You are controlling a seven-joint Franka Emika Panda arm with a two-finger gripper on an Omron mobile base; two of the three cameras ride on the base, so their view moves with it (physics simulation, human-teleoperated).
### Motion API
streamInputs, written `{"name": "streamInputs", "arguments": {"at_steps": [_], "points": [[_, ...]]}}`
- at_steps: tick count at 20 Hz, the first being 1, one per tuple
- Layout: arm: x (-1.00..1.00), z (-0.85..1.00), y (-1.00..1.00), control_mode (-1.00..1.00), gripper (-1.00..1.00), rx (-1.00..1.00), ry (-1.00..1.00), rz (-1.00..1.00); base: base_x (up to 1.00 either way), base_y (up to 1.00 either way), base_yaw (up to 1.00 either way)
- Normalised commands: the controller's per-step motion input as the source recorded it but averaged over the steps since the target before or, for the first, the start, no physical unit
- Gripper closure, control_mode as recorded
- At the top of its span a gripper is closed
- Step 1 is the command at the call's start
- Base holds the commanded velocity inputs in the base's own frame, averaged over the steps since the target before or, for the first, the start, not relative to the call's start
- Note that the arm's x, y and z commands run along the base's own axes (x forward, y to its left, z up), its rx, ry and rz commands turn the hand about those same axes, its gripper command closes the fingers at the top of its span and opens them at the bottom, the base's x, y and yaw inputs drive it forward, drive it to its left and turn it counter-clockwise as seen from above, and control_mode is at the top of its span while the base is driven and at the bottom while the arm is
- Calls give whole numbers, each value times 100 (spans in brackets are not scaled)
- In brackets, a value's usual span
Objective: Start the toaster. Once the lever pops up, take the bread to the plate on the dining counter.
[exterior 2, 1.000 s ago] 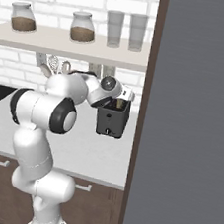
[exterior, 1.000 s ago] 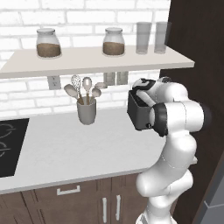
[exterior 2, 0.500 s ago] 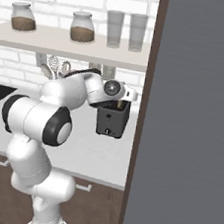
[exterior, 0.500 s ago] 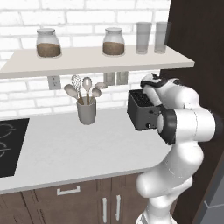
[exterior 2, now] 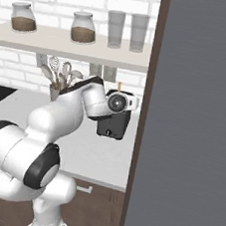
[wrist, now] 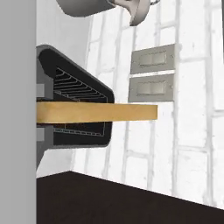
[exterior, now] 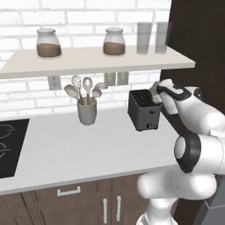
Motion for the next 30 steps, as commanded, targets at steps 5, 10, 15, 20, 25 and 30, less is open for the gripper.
{"name": "streamInputs", "arguments": {"at_steps": [5,10,15,20,25,30], "points": [[-73,46,0,-100,100,-4,0,9,0,0,0],[-73,75,-3,-100,100,-5,0,5,0,0,0],[-70,70,0,-100,100,-1,6,2,0,0,0],[-89,43,5,-100,100,-1,14,0,0,0,0],[-92,13,28,-100,100,0,5,0,0,0,0],[-65,0,49,-100,100,-1,0,0,0,0,0]]}}
